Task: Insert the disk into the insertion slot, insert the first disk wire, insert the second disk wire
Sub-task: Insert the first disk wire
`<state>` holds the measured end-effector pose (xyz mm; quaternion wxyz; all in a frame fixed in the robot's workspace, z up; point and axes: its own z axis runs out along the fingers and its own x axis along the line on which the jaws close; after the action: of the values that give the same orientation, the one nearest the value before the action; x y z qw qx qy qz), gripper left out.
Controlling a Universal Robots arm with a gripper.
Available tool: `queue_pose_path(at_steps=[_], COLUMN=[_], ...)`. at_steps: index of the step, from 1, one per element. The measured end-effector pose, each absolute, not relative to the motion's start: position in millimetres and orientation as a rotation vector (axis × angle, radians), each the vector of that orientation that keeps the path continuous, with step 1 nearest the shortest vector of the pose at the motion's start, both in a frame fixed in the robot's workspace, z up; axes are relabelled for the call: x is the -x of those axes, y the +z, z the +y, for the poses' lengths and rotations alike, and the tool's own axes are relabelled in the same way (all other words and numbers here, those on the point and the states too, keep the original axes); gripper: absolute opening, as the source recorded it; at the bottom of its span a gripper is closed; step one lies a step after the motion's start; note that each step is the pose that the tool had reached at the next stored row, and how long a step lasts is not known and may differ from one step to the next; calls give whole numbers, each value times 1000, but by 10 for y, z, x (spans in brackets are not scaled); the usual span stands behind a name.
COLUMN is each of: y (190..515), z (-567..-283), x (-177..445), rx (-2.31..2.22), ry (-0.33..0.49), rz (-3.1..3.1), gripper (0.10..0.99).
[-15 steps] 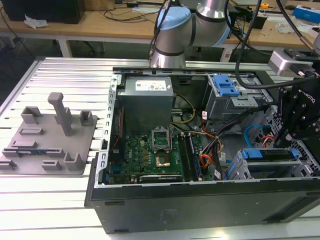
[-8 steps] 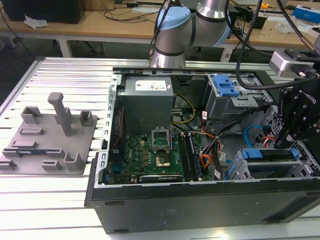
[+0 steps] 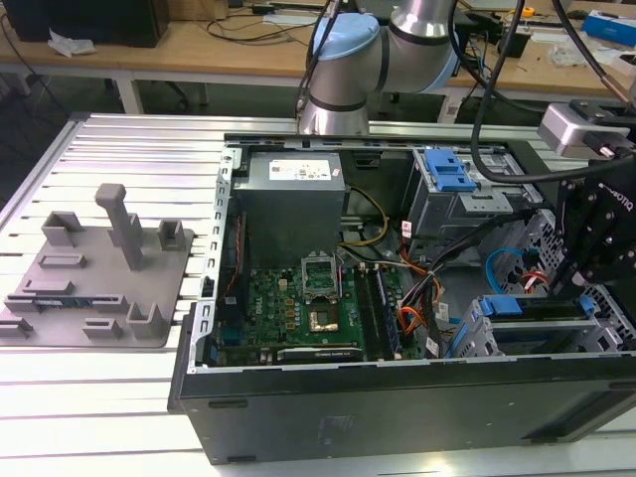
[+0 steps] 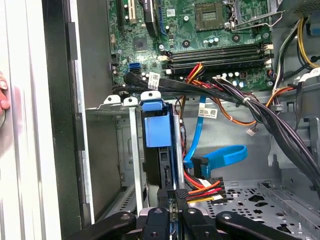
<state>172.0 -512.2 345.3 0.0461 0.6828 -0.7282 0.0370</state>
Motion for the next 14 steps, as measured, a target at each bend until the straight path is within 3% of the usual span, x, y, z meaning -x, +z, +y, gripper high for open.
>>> queue_pose_path(at_steps=[14], y=[3441], z=[-5123], x=[-1720], rx=[-2091], ry=[114], rz=[-2216], gripper=[165])
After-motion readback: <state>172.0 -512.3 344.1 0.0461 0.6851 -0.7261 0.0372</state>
